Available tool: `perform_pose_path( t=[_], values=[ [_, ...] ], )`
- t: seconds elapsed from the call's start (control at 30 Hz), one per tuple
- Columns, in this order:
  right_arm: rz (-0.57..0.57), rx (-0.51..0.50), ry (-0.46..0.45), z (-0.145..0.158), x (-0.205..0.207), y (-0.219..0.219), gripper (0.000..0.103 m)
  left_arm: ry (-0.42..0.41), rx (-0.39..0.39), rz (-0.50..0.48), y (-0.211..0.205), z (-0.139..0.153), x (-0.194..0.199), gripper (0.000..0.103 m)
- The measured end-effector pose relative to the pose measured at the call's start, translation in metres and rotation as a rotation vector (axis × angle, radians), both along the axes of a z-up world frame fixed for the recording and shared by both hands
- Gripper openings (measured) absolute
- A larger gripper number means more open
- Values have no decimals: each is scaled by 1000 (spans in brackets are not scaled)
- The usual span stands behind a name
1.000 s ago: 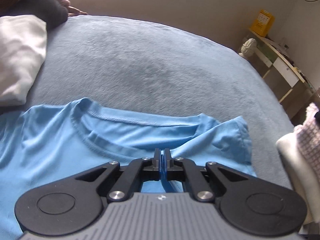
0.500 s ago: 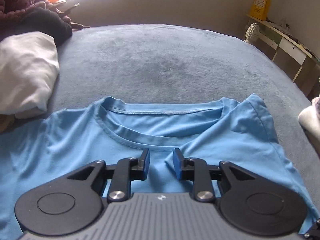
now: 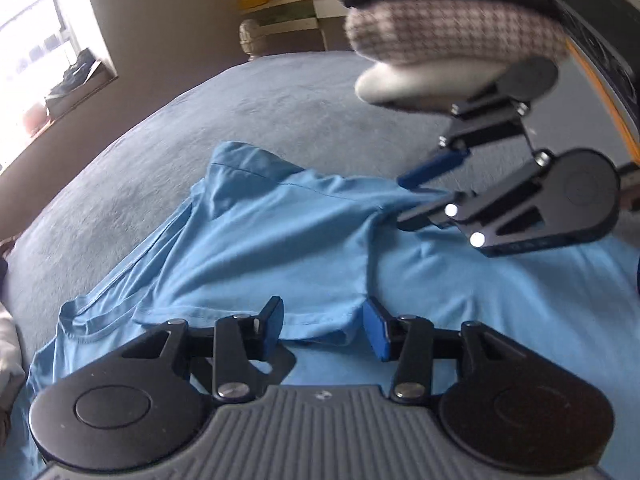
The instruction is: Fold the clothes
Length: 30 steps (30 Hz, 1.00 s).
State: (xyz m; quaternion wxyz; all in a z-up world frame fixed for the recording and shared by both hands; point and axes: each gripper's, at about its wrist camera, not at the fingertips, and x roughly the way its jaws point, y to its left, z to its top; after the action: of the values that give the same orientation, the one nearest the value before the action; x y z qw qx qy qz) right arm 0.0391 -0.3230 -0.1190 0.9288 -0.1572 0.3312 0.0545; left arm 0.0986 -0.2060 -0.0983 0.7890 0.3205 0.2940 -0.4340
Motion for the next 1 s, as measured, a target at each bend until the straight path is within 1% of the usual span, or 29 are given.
perform_pose_path(
  t=[0.03, 0.07, 0.1, 0.13, 0.17, 0.2, 0.23, 0.3, 0.4, 0.53, 0.63, 0.7, 0.83, 1.0],
  values=[
    [3, -31, 7, -4, 2, 2, 27, 1, 18, 3, -4, -6, -3, 39],
    [1, -49, 15, -7, 4, 3, 24, 2, 29, 8, -7, -11, -5, 36],
    [-2, -67, 22, -9, 6, 4, 13, 4, 18, 19, -7, -14, -6, 33],
    [-18, -75, 22, -11, 7, 3, 8, 2, 10, 26, -7, -16, -6, 28],
    [-45, -74, 15, -10, 7, 0, 5, -8, 6, 28, -7, -16, -6, 24],
    [-72, -64, 7, -9, 7, -4, 4, -18, 3, 29, -7, -16, -6, 12],
    [-98, -50, 2, -8, 5, -8, 4, -29, -1, 28, -7, -16, -7, 6],
    [-150, -30, -2, -9, 3, -16, 3, -64, -13, 16, -7, -13, -9, 5],
    [-202, -31, -7, -11, 1, -22, 2, -124, -31, -10, -11, -6, -17, 5],
    [-254, -39, -2, -14, 3, -30, 2, -124, -4, -63, -19, -5, -27, 4],
    [-268, -25, 8, -19, 3, -33, 2, -101, 20, -86, -19, -8, -33, 4],
    [-264, -35, 4, -19, 3, -31, 2, -77, 21, -90, -15, -7, -37, 4],
    [-253, -55, 3, -21, 4, -27, 3, 34, -12, -32, -10, -2, -30, 4],
    [-256, -56, 4, -21, 4, -27, 3, 97, -6, 2, -10, -6, -25, 5]
  ],
)
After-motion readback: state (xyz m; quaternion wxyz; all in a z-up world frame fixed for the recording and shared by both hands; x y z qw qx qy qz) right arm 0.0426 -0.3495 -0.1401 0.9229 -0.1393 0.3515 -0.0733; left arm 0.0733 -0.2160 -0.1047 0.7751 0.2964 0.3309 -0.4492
